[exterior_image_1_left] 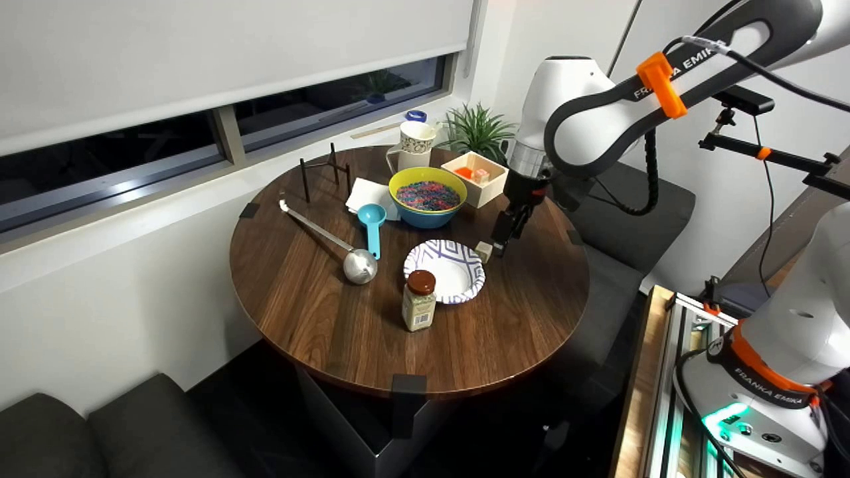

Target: Put the white toy block in the box

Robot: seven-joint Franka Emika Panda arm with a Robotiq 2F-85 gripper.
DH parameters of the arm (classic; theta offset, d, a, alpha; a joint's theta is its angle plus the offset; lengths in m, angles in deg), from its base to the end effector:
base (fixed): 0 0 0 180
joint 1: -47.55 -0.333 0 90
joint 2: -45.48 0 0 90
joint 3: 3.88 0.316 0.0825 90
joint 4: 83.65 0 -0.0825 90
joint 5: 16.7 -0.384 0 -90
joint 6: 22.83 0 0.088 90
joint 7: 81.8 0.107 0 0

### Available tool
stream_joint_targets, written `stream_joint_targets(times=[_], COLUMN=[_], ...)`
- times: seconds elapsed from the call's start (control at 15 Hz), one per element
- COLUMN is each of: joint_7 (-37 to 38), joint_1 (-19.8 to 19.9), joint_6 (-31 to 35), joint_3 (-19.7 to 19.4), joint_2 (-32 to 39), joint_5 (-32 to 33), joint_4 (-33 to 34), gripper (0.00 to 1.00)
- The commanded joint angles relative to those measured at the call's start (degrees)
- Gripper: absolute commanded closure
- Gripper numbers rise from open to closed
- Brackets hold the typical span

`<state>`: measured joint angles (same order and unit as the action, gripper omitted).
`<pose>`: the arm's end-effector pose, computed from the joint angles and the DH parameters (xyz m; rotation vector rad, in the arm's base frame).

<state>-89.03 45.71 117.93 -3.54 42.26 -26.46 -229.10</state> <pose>0.4499 0.0170 0.2909 -3.0344 -0.0467 0.0317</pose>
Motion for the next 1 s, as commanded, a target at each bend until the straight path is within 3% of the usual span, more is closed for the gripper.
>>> stream_joint_targets(times=[0.0, 0.33, 0.4, 0.47, 0.6, 0.93], joint_7=[0.6, 1.6, 1.7, 1.7, 1.7, 4.4], joint_1=[-0.1, 0.2, 0.2, 0.3, 0.3, 0.7], joint_6=[5.8, 11.8, 12.5, 13.2, 14.1, 13.1], joint_3=[0.8, 0.7, 0.6, 0.6, 0.5, -0.4], joint_2=[2.6, 5.3, 5.8, 6.2, 6.9, 6.5], joint_5=[3.5, 9.2, 10.0, 10.4, 11.4, 15.0], joint_4=[0.1, 0.4, 0.5, 0.5, 0.5, 0.8], gripper=[0.03, 0.00, 0.04, 0.27, 0.31, 0.71])
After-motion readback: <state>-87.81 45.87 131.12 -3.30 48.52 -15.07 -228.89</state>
